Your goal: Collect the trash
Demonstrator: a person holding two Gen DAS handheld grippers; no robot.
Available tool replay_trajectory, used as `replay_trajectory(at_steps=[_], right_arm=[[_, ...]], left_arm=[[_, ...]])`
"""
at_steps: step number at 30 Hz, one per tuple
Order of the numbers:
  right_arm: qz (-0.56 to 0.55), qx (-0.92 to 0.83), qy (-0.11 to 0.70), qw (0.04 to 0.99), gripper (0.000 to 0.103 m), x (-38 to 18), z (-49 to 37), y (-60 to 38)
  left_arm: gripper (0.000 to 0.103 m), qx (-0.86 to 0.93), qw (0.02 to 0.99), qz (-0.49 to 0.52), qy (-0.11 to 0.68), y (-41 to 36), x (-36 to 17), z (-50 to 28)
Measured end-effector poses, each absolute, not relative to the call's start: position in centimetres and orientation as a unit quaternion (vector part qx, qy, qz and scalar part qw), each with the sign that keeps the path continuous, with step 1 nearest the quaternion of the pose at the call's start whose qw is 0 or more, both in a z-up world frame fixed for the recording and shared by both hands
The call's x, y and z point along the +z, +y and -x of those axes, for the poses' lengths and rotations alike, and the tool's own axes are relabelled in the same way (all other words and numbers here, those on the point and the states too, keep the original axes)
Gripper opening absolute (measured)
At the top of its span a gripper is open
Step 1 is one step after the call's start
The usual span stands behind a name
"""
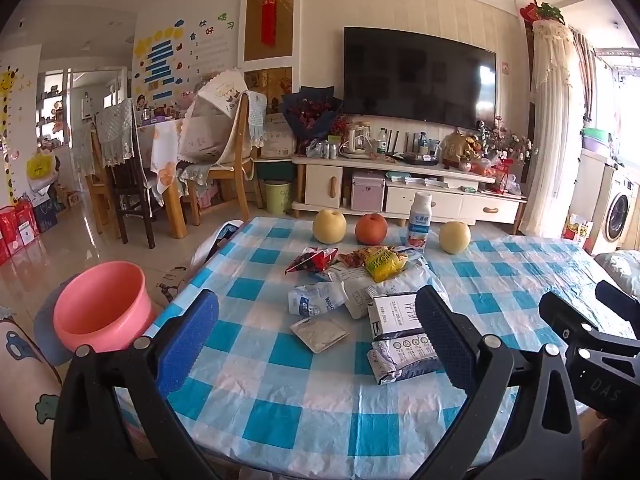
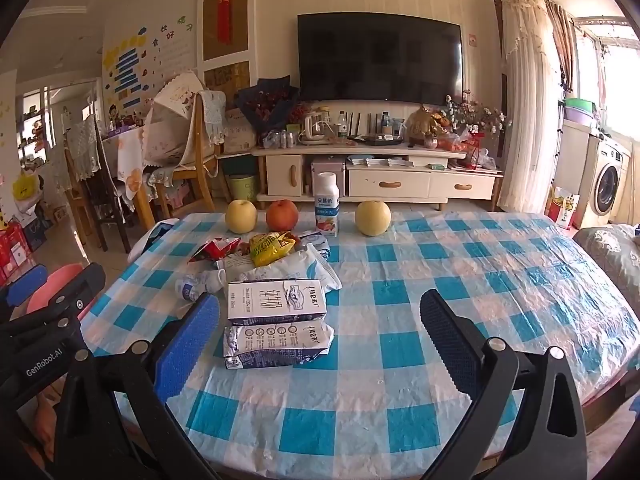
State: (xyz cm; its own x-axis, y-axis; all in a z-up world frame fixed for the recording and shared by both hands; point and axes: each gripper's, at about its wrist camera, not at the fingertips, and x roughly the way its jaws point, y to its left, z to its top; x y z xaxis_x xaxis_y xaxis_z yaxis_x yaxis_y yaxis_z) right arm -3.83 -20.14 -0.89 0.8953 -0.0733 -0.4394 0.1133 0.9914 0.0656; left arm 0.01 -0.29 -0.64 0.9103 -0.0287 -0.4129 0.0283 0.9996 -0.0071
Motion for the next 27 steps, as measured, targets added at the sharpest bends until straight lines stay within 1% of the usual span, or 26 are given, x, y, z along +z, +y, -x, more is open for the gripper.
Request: replay_trajectory(at_steps=[14,27], right_arm=[[-0.056,-0.049,0.157,0.985,0.099,0.3,5.6,-20.6],[-0.054,-0.048,0.135,0.988,0.099,0.3,6.1,-20.5]], left_arm=[[0.099,-0.020,0.985,-0.029,0.169,-1.3,1.6,1.6],[0.099,-0.021,0.988,-0.029,0.153,-1.2,2.9,2.4]])
